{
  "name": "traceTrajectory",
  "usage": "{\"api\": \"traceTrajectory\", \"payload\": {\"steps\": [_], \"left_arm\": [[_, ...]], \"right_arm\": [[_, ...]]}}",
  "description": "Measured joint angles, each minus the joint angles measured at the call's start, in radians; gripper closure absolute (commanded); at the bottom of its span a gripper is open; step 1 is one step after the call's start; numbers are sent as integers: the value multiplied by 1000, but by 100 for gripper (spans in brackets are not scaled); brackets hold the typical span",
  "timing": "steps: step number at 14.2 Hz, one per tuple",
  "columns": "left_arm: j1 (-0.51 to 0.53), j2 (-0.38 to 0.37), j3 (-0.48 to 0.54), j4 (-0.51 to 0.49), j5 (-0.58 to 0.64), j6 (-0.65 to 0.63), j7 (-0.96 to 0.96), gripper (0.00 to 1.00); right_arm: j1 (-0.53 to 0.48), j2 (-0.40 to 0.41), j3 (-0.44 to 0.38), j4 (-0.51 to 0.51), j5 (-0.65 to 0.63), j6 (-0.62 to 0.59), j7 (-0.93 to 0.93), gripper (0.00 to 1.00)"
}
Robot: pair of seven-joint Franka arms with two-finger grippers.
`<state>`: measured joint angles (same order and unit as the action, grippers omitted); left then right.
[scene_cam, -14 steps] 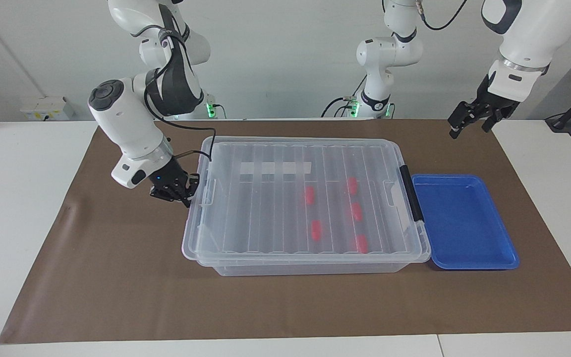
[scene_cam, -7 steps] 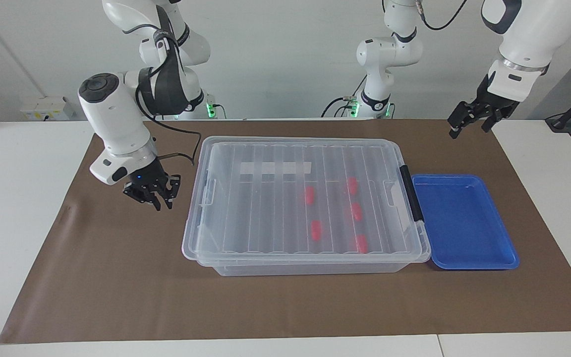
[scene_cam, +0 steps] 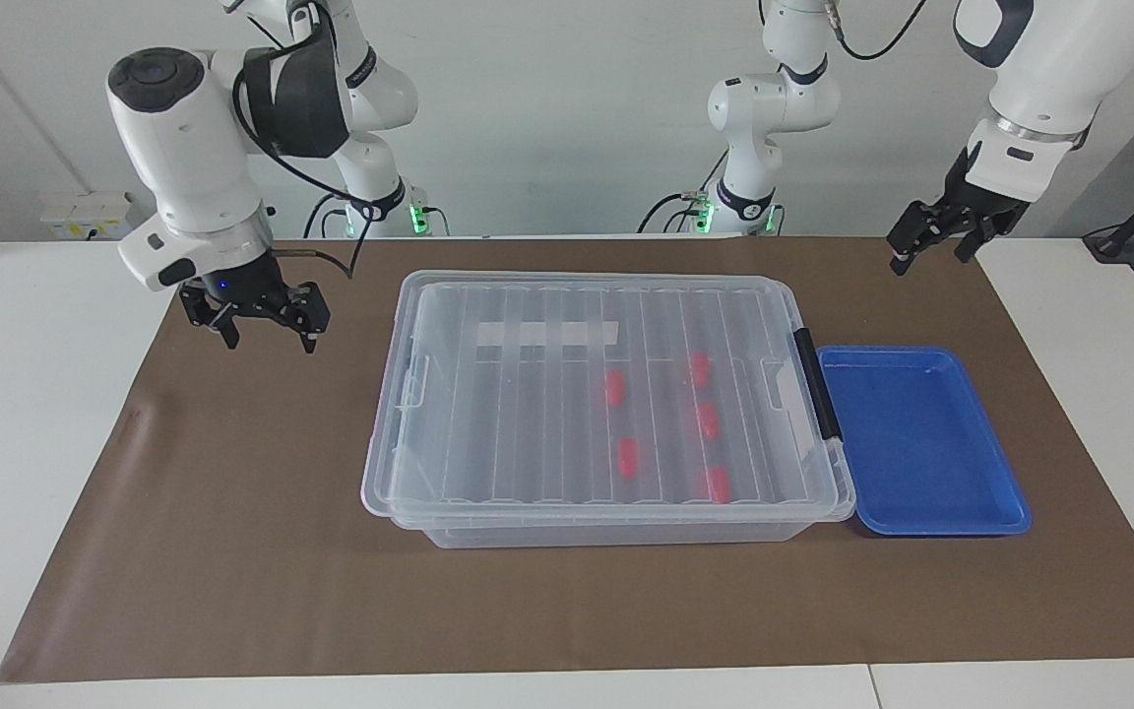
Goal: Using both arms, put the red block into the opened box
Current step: 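Release the lid and withdraw the right gripper from the box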
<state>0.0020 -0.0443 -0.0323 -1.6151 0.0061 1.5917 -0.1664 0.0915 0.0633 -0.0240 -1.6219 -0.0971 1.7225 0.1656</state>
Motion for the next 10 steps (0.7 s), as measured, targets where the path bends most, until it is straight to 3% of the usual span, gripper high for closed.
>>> {"api": "traceTrajectory", "payload": {"steps": [5,10], "left_arm": [[-6,0,-1,0,0,0,1,0],[-8,-1,-1,0,0,0,1,0]], "right_arm": [[-41,-102,-2,6,10,-143,9,0],[-52,-108,-2,-1,44,-162,3,0]]}}
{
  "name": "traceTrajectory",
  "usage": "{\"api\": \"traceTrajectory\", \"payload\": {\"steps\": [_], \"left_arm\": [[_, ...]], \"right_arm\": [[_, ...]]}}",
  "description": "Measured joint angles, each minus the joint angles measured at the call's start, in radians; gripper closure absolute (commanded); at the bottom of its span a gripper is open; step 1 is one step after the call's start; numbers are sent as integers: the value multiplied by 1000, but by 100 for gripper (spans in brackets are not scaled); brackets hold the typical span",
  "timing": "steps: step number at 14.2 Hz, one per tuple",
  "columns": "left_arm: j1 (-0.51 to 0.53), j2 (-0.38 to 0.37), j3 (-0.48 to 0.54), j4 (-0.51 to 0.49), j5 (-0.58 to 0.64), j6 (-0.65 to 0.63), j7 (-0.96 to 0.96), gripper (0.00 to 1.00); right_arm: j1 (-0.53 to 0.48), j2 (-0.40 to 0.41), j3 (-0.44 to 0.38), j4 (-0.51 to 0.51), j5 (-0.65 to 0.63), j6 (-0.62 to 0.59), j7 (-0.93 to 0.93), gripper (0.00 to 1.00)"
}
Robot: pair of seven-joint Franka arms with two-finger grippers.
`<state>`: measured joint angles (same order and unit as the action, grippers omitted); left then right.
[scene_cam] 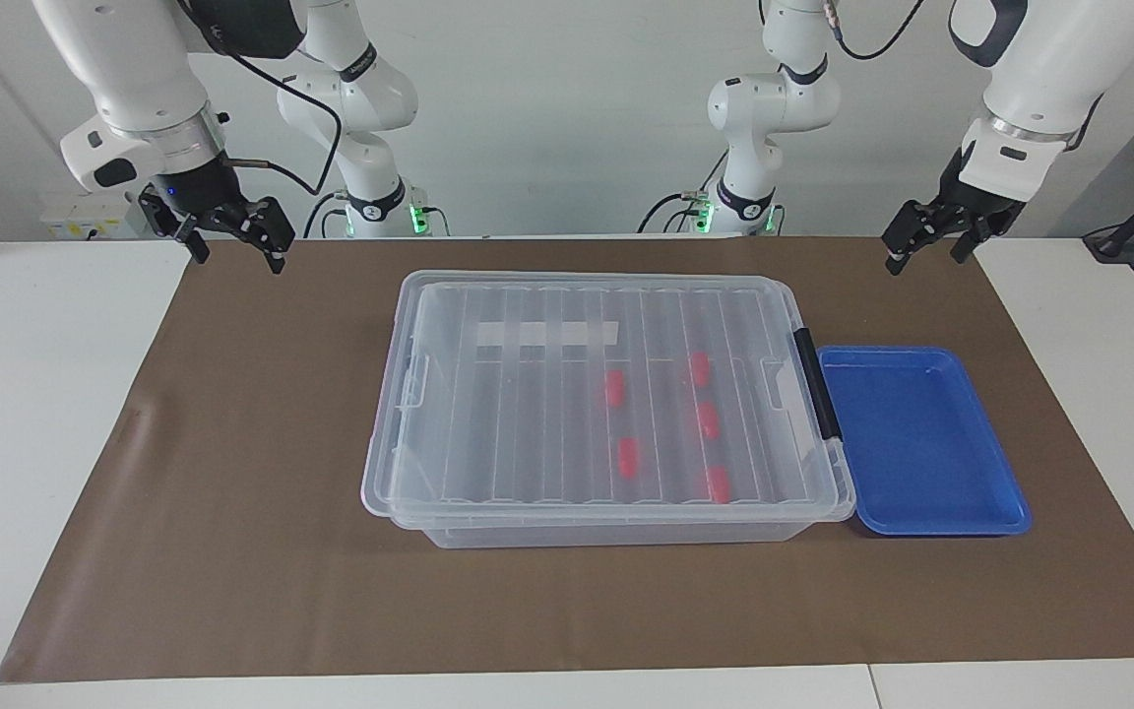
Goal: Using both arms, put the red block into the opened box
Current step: 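Release the lid and withdraw the right gripper from the box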
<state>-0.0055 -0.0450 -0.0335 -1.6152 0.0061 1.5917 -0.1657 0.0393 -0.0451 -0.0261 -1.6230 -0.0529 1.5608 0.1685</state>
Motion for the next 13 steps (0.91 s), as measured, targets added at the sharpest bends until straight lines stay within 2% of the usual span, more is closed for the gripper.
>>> {"api": "traceTrajectory", "payload": {"steps": [7,13], "left_arm": [[0,-1,0,-2,0,0,0,0],[0,-3,0,-3,0,0,0,0]], "right_arm": [[-5,0,0,-1,67,-1,-8,0],[-7,0,-1,-4,53,-2,-12,0]]}}
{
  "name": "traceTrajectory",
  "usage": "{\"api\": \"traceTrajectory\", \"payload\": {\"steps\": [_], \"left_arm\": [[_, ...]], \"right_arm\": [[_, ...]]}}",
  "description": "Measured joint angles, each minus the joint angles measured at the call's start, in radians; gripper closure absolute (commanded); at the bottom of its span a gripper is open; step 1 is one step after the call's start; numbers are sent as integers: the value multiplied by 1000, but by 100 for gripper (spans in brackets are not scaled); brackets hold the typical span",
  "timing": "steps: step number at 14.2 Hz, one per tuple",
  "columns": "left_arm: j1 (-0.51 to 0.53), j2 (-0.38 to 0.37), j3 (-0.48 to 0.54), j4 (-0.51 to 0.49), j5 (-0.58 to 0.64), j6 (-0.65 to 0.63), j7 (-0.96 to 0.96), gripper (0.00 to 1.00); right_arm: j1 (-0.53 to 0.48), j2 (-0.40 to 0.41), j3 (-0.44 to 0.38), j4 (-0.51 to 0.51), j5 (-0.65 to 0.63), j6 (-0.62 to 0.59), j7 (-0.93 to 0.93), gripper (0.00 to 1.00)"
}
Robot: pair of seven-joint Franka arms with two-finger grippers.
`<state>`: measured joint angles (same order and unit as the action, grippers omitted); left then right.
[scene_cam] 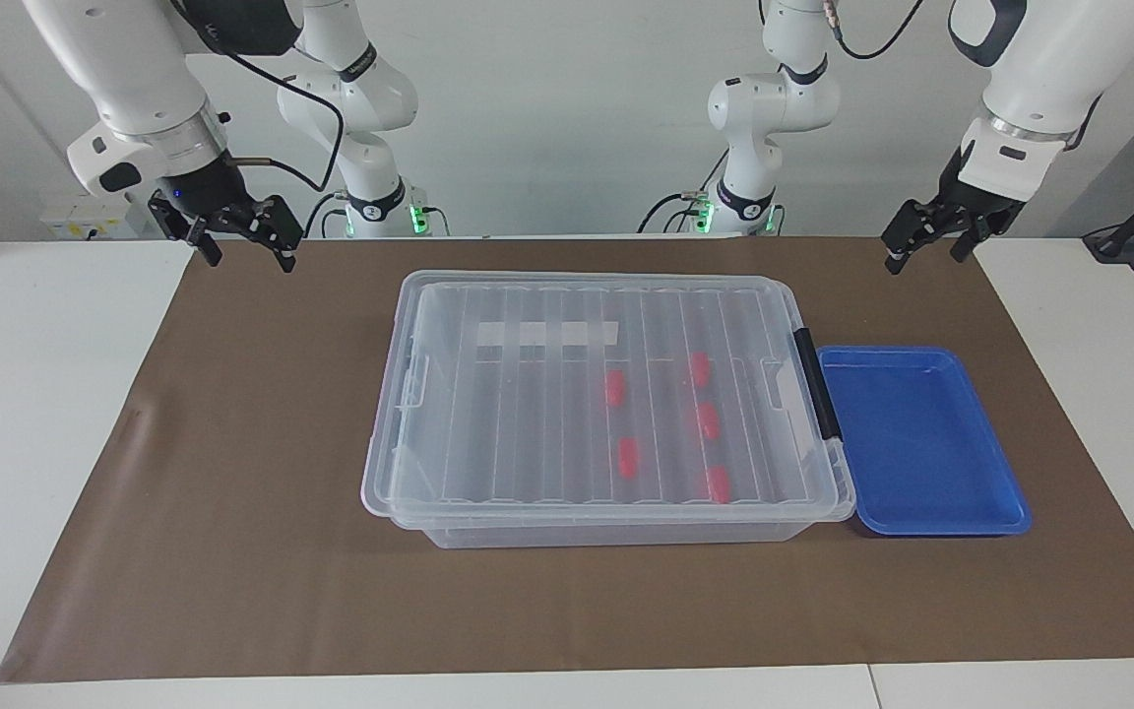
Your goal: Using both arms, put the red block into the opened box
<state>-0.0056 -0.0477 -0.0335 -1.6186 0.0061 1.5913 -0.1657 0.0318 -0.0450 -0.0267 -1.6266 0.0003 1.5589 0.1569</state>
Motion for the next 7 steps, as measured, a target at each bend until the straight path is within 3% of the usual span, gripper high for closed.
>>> {"api": "traceTrajectory", "payload": {"steps": [7], "left_arm": [[0,-1,0,0,0,0,0,0]], "right_arm": [[0,0,1,0,-2,-7,-3,0]]}}
